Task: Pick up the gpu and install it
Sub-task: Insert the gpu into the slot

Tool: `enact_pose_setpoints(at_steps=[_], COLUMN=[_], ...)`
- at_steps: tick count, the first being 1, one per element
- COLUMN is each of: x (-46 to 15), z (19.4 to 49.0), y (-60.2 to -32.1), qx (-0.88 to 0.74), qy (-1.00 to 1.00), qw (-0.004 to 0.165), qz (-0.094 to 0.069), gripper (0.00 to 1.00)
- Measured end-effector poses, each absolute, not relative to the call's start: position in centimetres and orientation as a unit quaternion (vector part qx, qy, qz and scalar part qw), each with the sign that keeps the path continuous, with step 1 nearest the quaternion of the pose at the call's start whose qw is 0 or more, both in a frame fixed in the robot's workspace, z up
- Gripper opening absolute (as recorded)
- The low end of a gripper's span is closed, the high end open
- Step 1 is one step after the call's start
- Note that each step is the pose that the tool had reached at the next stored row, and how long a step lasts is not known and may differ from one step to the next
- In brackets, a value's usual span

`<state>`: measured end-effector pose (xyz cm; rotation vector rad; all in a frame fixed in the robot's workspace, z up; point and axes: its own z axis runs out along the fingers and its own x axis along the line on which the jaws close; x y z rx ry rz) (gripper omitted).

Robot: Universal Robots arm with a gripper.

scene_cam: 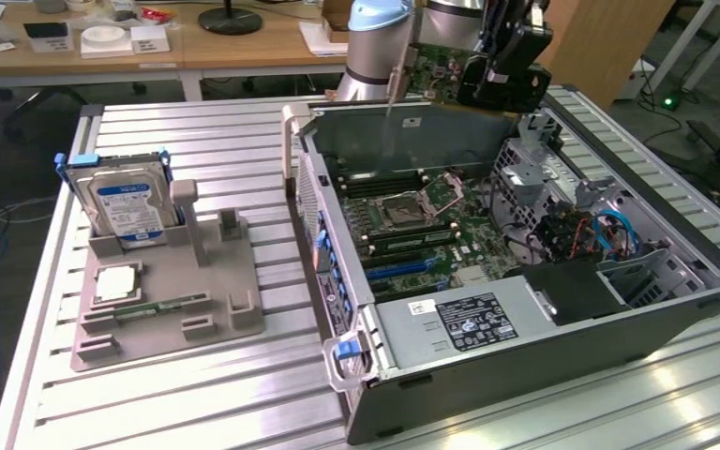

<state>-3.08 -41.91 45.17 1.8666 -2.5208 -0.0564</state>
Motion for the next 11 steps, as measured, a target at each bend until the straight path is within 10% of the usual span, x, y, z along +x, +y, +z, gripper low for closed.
enact_pose_setpoints(at_steps=[11], x=[-3.08], z=[44.81], y=[-41.93], qx=[0.661], qy=[-0.75], qw=[-0.001], qz=[-0.014], gripper=[0.28])
